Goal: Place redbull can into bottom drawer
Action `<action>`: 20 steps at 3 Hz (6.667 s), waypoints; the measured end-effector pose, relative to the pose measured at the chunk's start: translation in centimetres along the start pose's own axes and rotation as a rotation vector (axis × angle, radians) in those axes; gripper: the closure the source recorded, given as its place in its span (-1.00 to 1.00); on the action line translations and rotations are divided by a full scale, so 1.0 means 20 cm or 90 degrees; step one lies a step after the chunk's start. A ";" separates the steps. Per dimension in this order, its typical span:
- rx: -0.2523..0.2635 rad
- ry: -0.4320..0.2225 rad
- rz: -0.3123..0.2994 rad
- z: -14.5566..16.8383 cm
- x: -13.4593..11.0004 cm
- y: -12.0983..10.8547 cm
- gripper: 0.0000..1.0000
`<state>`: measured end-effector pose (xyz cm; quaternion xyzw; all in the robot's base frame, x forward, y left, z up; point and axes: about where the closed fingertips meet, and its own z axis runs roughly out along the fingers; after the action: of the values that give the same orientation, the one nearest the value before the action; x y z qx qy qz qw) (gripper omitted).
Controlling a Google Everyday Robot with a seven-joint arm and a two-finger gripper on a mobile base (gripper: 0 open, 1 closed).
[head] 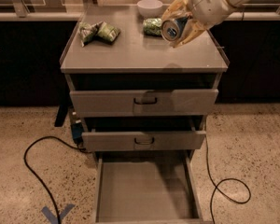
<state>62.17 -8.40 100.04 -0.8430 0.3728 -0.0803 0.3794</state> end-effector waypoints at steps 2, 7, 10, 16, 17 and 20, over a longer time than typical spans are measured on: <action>0.010 -0.072 0.020 0.13 -0.32 0.40 1.00; -0.026 -0.173 0.072 0.70 -0.13 1.04 1.00; -0.029 -0.134 0.131 1.04 -0.01 1.61 1.00; -0.098 -0.171 0.227 1.83 0.01 2.47 1.00; -0.119 -0.148 0.235 2.05 0.13 2.67 1.00; -0.112 -0.128 0.294 2.51 0.29 3.08 1.00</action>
Offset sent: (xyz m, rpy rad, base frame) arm -0.1072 0.0337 -0.1880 0.1046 0.2382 0.1206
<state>52.26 -10.02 21.09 -0.7690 0.5214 0.1254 0.3479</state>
